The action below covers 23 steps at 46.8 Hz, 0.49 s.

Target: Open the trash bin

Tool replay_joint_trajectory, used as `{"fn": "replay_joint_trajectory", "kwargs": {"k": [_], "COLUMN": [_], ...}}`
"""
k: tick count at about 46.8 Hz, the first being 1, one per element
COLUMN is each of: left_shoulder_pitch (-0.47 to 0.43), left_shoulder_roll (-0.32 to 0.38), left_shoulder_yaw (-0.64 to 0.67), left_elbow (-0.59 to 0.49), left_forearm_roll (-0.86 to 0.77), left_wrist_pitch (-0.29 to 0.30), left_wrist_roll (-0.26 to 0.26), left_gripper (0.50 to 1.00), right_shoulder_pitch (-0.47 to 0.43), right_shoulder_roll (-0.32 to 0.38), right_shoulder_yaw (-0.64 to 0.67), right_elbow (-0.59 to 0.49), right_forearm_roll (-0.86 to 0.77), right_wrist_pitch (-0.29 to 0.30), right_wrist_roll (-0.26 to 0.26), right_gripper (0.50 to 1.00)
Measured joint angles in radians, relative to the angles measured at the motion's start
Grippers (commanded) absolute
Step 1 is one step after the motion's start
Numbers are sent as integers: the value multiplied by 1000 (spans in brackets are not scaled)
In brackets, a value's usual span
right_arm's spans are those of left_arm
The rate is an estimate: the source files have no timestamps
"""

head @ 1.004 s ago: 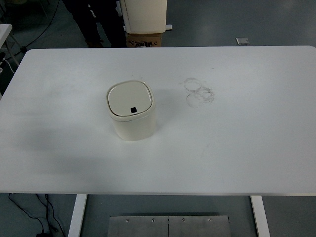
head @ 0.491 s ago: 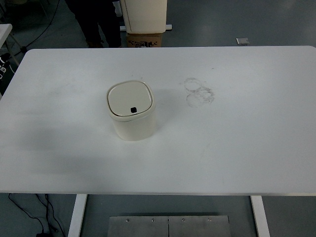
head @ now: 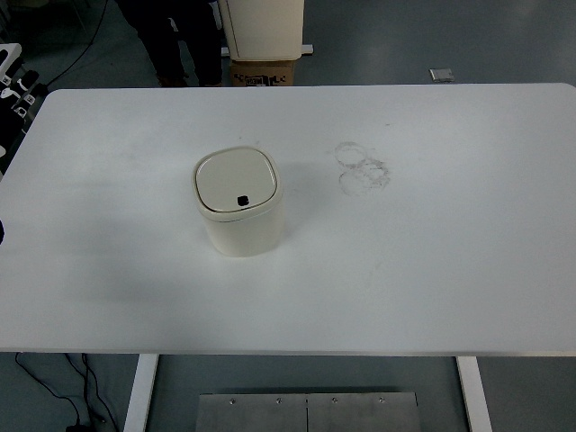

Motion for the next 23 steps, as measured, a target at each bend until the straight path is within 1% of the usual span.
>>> {"fn": "replay_joint_trajectory", "kwargs": {"k": [6, 14, 18, 23], "left_shoulder_pitch": [-38, -105, -151, -224], "left_shoulder_roll": [36, 108, 145, 175], "left_shoulder_yaw": [53, 166, 242, 348], "left_elbow": [-83, -204, -269, -323], "left_forearm_roll": [24, 40, 41, 42], "left_wrist_pitch": [0, 1, 1, 1], "left_wrist_roll": [3, 2, 3, 4], "left_gripper": [1000, 1000, 1000, 1000], "right_shoulder_pitch": [0, 0, 0, 0], "right_shoulder_roll": [0, 0, 0, 0], "right_shoulder_yaw": [0, 0, 0, 0], "right_elbow": [0, 0, 0, 0], "right_forearm_roll": [0, 0, 0, 0], "right_wrist_pitch": [0, 0, 0, 0], "right_wrist_roll": [0, 0, 0, 0], "right_gripper": [991, 991, 991, 991]}}
